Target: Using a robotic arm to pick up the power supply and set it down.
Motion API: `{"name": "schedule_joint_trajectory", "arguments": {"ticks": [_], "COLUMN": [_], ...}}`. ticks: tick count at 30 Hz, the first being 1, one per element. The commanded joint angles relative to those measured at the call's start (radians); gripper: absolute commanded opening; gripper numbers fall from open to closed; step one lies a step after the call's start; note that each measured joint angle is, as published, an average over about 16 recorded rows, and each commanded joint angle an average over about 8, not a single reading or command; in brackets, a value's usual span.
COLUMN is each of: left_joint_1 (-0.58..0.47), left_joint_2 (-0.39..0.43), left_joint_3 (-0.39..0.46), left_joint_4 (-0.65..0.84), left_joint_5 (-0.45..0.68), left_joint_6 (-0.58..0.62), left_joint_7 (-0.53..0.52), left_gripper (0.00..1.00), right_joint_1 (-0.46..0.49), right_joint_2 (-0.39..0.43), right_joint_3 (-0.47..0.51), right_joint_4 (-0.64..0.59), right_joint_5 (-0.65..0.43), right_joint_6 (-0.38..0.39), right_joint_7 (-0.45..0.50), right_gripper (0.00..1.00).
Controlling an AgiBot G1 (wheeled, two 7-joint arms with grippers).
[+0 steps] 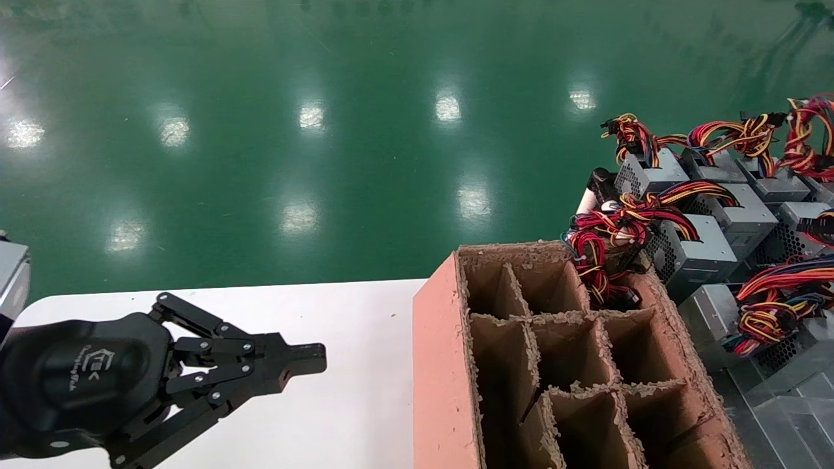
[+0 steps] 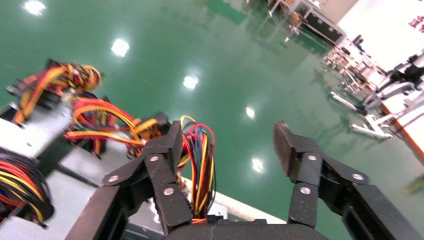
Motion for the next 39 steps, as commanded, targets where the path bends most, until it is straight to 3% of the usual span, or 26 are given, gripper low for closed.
{"name": "schedule_joint_trajectory", "arguments": {"ticks": [1, 8, 39], "left_joint_1": [0.000, 0.000, 0.000], "left_joint_2": [0.000, 0.000, 0.000], "left_joint_3": [0.000, 0.000, 0.001], "left_joint_4": [0.000, 0.000, 0.000], "left_joint_5": [0.000, 0.000, 0.000], "left_joint_6": [0.000, 0.000, 0.000], "left_joint_7": [0.000, 0.000, 0.000], "left_gripper": [0.14, 0.98, 1.00], "right_joint_1": [-0.003, -0.098, -0.533], "right_joint_2": [0.002, 0.006, 0.023], "right_joint_3": [0.003, 0.000, -0.001], "right_joint_4": [0.008, 0.152, 0.802], "right_joint_5": [0.008, 0.087, 0.458], "right_joint_6": [-0.012, -0.073, -0.372], "right_joint_7": [0.002, 0.075, 0.401], "right_gripper": [1.00, 1.00, 1.00]}}
